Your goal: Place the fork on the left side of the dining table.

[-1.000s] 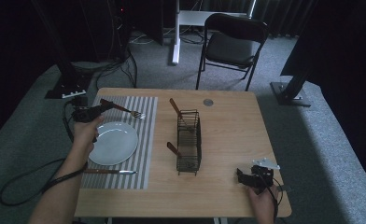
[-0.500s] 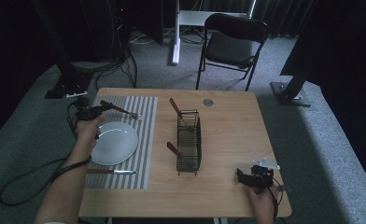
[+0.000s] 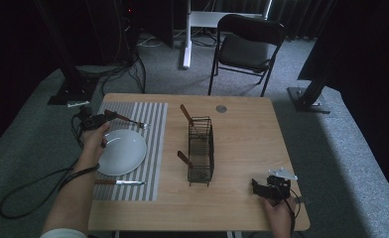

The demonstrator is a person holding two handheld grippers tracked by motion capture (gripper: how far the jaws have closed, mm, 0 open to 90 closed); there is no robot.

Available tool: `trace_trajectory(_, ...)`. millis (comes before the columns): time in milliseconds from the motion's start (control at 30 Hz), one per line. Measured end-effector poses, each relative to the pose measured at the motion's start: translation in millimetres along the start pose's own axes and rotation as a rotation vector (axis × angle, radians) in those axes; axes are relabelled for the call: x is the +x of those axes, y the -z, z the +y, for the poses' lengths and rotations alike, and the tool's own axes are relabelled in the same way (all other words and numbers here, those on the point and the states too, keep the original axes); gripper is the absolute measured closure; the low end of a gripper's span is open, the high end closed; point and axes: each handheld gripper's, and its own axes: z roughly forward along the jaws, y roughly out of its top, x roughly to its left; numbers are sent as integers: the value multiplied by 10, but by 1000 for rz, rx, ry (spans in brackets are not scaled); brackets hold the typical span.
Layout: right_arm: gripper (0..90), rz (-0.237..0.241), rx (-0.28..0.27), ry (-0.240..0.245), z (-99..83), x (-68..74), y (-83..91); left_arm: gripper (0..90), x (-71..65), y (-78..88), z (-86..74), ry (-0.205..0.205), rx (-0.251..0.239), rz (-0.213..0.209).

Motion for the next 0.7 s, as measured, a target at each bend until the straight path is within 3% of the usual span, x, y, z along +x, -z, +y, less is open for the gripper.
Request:
trace_trajectory(133, 123, 0, 0, 0, 0, 0, 0, 798, 30, -5, 0, 23, 0, 0)
trace_trajectory(167, 123, 0, 0, 0, 0, 0, 0, 799, 101, -9, -37, 89, -4, -13)
trace_trajectory(200, 123, 0, 0, 0, 0, 0, 0, 797, 101, -9, -37, 89, -4, -13)
trace_trajectory(300, 123, 0, 0, 0, 0, 0, 0, 768, 173, -13, -51, 103, 7, 25)
trace_trajectory(433, 123, 0, 0, 0, 0, 0, 0, 660, 200, -22, -68, 37, 10, 132)
trace_trajectory(467, 123, 0, 0, 0, 0, 0, 0, 651, 214, -26, -79, 43, 9, 161)
trace_trajectory(533, 123, 0, 0, -1, 0, 0, 0, 610, 248, -41, -69, 53, 10, 170)
trace_trajectory(600, 123, 0, 0, -1, 0, -1, 0, 538, 259, -75, -57, 53, 20, 241)
trace_trajectory(700, 123, 0, 0, -1, 0, 0, 0, 488, 304, -89, -46, 70, 46, 255)
